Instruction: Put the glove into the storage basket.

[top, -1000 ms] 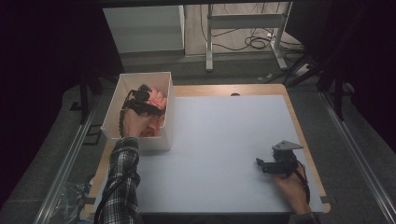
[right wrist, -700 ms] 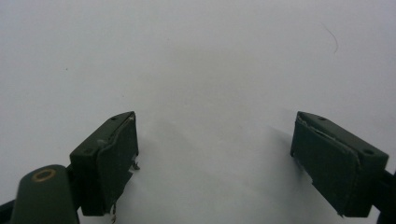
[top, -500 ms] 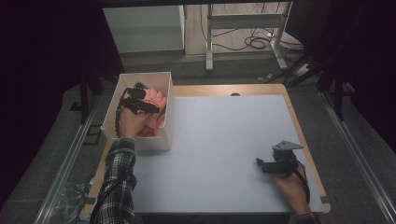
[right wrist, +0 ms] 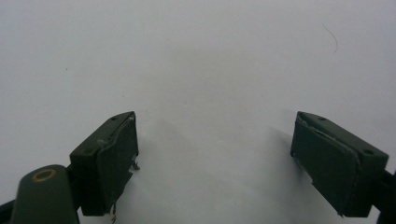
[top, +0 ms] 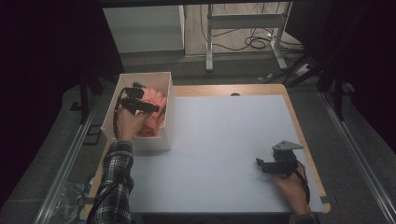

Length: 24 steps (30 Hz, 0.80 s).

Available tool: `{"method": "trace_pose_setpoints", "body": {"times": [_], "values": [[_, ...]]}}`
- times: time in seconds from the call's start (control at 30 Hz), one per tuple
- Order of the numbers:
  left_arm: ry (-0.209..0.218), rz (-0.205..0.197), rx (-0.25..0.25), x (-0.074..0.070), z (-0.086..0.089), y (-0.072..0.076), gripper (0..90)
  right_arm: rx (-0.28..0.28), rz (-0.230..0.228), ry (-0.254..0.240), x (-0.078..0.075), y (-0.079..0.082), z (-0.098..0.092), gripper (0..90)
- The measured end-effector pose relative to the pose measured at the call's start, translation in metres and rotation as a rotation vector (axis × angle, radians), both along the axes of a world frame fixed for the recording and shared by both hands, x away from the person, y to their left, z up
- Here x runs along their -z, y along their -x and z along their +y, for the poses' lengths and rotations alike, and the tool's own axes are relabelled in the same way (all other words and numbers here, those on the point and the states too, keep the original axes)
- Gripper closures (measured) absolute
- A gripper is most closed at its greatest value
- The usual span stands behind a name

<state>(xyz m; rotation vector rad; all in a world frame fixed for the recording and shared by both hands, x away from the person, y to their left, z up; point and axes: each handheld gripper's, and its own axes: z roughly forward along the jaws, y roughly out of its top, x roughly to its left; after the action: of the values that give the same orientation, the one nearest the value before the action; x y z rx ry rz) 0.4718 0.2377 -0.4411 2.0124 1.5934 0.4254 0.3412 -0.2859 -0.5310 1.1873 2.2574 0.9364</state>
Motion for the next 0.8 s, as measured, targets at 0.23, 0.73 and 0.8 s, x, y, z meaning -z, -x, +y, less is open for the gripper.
{"method": "trace_pose_setpoints", "body": {"times": [0.23, 0.73, 0.8], "values": [[0.012, -0.024, 0.010, -0.005, 0.001, 0.008, 2.1, 0.000, -0.001, 0.001, 0.000, 0.000, 0.000, 15.2], [0.060, -0.106, 0.095, -0.035, -0.008, 0.033, 0.8, 0.001, -0.001, 0.001, 0.000, 0.000, 0.000, 15.2], [0.066, -0.118, 0.109, -0.039, -0.011, 0.036, 0.6, 0.000, -0.001, 0.001, 0.000, 0.000, 0.000, 15.2]]}}
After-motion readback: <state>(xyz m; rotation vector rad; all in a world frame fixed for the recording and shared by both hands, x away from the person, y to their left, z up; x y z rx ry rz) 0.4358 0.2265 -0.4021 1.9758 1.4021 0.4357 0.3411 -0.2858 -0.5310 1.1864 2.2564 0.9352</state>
